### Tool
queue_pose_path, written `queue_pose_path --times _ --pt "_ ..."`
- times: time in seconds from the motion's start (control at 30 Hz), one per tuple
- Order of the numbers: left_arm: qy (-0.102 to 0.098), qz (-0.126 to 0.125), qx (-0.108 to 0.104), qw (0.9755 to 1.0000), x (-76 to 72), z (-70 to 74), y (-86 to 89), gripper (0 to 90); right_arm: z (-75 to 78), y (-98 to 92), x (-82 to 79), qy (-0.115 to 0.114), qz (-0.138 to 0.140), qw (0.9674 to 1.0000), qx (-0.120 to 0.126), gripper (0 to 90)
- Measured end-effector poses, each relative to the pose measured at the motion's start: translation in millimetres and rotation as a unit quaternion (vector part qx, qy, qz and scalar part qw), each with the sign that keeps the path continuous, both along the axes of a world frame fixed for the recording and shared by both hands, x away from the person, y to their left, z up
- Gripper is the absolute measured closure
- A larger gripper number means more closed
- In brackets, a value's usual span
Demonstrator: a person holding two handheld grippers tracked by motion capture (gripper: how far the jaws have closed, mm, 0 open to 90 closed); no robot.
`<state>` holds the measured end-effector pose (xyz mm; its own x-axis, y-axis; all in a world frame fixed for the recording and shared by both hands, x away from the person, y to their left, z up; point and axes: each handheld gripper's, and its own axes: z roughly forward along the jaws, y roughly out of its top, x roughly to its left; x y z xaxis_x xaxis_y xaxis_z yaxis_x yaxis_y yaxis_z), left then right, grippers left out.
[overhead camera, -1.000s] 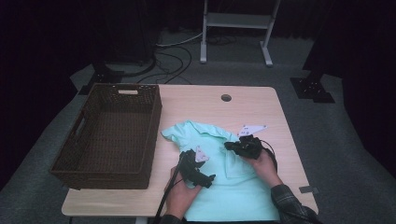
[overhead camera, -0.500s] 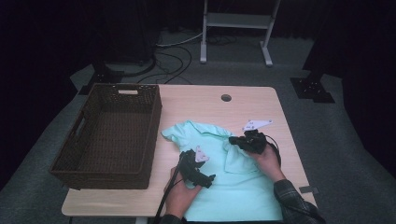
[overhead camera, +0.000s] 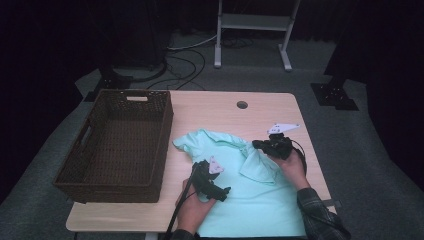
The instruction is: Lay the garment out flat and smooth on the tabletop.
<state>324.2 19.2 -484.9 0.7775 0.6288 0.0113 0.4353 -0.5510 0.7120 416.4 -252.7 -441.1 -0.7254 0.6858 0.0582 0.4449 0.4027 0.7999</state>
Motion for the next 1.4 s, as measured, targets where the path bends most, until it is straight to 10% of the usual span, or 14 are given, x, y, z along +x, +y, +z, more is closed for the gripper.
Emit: queue_pose_path --times 1.4 --pt "0.0 -0.001 0.0 1.0 0.1 -0.1 0.2 0.0 22.7 -35.9 67.3 0.028 -0.11 0.9934 -0.017 88.6"
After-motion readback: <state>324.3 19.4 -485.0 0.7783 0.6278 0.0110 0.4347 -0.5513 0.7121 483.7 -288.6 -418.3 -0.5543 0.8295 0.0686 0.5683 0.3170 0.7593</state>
